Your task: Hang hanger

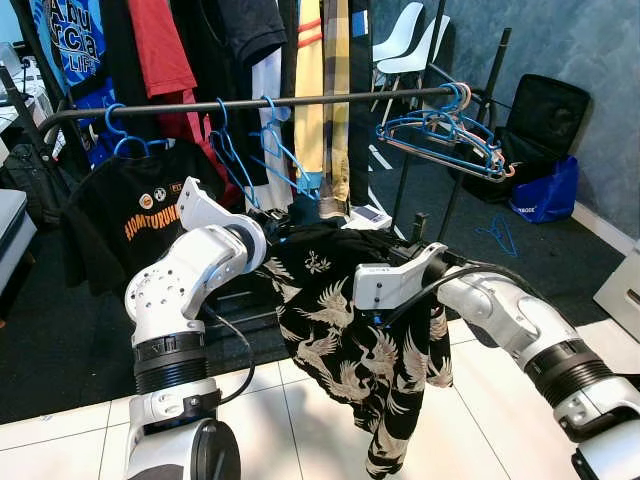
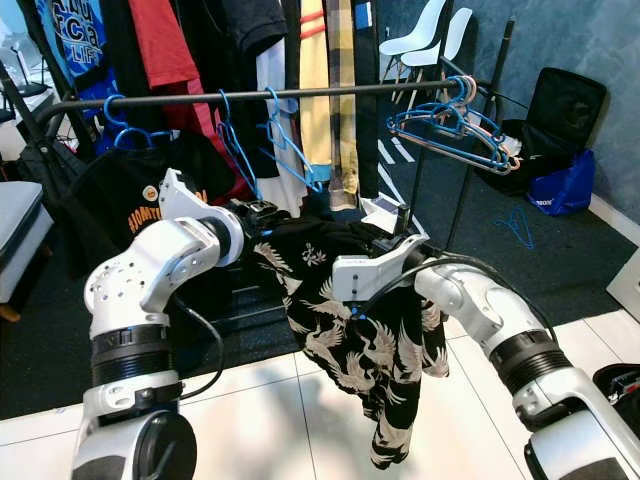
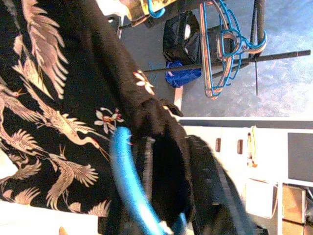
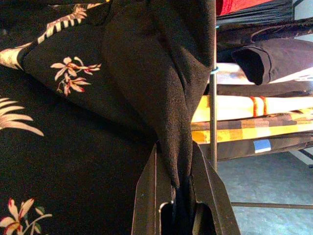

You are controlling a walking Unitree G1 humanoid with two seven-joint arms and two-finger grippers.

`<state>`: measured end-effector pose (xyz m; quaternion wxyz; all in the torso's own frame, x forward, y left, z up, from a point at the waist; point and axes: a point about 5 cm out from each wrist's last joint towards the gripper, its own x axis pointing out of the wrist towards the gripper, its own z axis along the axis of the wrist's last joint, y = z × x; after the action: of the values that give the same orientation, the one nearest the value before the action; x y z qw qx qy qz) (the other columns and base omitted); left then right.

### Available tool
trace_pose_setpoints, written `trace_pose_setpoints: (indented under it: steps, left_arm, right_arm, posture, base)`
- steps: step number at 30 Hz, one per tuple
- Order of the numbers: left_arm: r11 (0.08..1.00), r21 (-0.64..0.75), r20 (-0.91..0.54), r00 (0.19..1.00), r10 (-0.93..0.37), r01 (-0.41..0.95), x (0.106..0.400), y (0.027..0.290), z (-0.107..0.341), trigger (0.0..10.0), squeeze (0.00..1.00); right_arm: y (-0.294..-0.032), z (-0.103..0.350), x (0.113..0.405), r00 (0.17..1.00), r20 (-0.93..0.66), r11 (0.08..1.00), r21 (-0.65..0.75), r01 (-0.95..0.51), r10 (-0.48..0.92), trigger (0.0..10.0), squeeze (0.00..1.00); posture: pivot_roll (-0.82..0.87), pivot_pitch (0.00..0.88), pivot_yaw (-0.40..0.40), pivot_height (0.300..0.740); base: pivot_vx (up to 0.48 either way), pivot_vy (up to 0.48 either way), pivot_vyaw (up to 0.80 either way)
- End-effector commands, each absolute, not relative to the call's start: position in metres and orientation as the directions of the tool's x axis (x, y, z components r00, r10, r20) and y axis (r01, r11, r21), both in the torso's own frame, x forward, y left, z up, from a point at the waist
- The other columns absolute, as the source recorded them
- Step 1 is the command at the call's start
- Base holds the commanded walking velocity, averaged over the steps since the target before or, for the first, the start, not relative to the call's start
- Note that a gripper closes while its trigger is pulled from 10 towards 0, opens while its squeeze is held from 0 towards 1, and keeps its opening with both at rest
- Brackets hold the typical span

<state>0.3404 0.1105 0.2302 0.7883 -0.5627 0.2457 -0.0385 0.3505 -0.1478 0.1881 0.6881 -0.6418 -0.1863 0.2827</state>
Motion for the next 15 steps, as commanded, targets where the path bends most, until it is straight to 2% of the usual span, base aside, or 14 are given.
trace_pose_setpoints:
  steps: [1, 15]
  left_arm:
    - [0.286, -0.943, -0.289, 0.847, -0.446, -0.171, 0.3378, 0.0776, 0.2427, 0.0, 0.00]
    - [0.270, -0.948, -0.280, 0.843, -0.459, -0.168, 0.3369, 0.0808, 0.2467, 0.0, 0.00]
  right_arm:
    - [-0.1459, 0.1972, 0.3524, 0.763, -0.082, 0.011, -0.993, -0.117, 0.641, 0.0, 0.00]
    - [-0.1541, 0.2016, 0.3549, 0.782, -0.083, 0.002, -0.994, -0.107, 0.618, 0.0, 0.00]
  posture:
    - [-0.07, 0.000, 0.012, 0.740]
    - [-0.07, 0.000, 0.011, 0.740]
  base:
    - [0.000, 0.000, 0.00]
    - [0.000, 0.000, 0.00]
